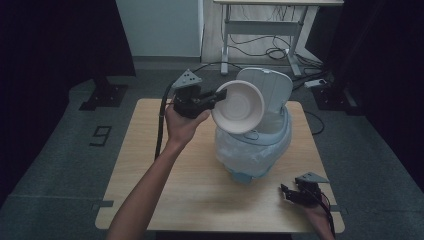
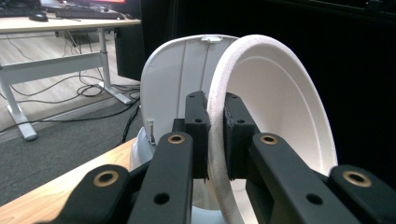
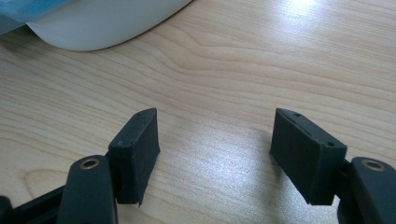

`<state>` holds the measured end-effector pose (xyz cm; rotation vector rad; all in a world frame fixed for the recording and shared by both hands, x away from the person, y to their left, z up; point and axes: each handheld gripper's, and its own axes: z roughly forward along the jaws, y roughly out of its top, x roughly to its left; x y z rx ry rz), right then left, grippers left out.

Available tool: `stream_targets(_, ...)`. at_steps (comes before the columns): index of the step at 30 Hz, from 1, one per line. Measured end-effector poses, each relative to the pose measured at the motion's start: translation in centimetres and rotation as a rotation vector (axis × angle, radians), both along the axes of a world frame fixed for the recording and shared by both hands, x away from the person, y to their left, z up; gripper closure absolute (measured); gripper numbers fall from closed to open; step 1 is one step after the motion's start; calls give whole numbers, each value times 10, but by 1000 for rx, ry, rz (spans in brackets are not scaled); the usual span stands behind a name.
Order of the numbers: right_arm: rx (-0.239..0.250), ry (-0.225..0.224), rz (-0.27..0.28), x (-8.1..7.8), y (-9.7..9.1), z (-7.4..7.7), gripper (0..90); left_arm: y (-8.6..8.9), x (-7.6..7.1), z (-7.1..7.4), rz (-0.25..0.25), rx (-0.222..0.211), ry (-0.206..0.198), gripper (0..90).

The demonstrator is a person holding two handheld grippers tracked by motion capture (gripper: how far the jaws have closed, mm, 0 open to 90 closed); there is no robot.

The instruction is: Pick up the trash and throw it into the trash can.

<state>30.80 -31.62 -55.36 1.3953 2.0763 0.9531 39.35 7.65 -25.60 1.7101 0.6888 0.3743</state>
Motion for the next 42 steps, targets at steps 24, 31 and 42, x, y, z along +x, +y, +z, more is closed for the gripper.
stream_targets(24,-1,1,2,0,0,0,316,-18,20,0,16,5,15,821)
stream_targets(31,-2,-1,3,0,0,0,314,-31,27,0,15,21,5,820)
stream_targets(42,-1,0,5,0,0,0,312,-50,36,1,1,36,-4,820)
